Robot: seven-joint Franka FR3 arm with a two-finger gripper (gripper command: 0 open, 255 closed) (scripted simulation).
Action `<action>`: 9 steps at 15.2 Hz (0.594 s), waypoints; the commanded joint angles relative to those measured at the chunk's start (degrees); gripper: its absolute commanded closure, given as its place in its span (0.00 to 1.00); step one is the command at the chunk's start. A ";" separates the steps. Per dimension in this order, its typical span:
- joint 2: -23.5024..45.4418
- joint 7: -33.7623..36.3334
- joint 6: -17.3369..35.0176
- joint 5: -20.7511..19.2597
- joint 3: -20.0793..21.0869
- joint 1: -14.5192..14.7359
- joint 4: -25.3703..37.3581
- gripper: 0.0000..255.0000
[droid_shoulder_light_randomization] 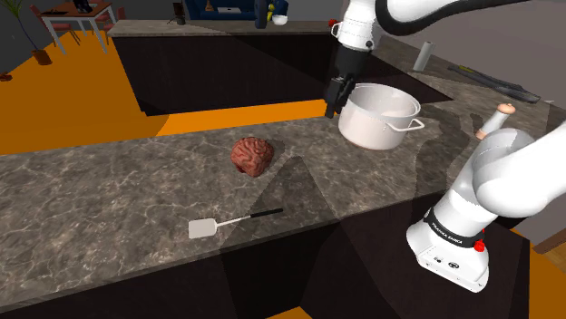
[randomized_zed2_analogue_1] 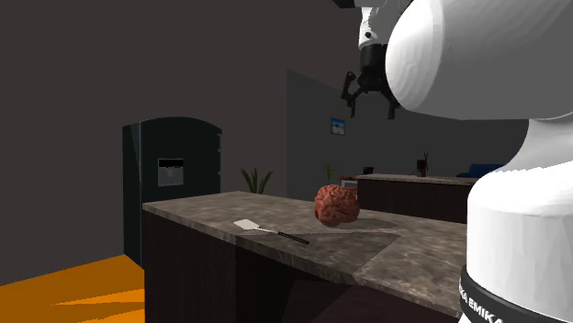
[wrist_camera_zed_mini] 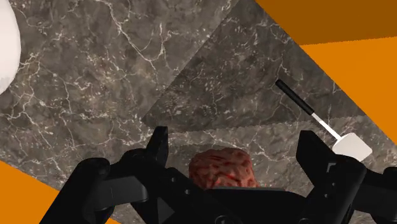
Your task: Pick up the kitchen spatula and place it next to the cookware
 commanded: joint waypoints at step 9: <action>20.70 -6.18 11.86 -1.90 5.05 4.82 7.01 0.00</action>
